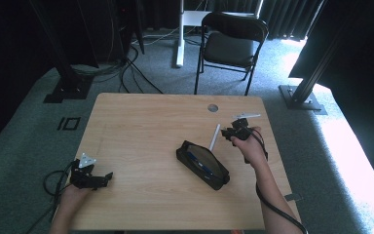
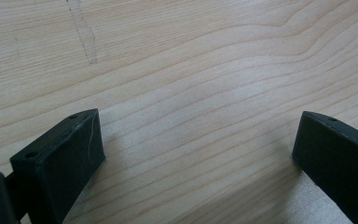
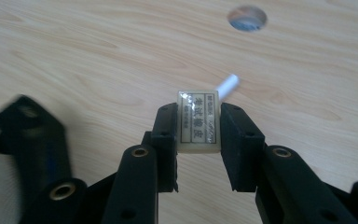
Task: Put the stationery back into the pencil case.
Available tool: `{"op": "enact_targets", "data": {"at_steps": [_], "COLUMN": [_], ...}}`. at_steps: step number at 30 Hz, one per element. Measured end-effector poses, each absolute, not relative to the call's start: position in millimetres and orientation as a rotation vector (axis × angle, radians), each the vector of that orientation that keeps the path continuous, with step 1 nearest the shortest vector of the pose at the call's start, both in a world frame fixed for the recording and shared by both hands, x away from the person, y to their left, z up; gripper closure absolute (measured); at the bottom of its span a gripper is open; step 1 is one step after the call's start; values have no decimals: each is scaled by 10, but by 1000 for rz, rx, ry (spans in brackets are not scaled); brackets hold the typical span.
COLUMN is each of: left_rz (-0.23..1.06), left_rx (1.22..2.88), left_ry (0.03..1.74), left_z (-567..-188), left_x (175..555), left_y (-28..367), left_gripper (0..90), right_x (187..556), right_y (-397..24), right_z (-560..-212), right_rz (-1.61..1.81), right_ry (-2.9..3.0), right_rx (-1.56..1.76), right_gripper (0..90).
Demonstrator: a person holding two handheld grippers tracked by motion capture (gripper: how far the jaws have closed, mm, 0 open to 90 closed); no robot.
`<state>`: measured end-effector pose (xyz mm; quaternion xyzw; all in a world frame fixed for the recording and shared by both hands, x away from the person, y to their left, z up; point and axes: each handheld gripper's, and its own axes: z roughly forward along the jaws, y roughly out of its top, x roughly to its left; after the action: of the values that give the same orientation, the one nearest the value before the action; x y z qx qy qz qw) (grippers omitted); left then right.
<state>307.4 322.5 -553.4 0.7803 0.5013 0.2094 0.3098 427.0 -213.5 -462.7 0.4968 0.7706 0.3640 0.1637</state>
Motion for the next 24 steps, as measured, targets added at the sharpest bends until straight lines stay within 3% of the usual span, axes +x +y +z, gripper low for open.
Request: {"op": "enact_targets", "data": {"at_steps": [11, 24], "left_rz": [553, 554], "left_rx": [2061, 2063], "left_ry": [1324, 1322], "left_z": [-5534, -5534], "left_x": [3074, 3075], "left_y": [3225, 3226], "left_gripper": [21, 21], "right_x": [3962, 3690], "right_y": [-1848, -1596], "right_z": [-4373, -4362], "right_rz": [1160, 1146], "right_ry": [2312, 2439], "right_rx": [1241, 1084], "right_gripper": [682, 682]}}
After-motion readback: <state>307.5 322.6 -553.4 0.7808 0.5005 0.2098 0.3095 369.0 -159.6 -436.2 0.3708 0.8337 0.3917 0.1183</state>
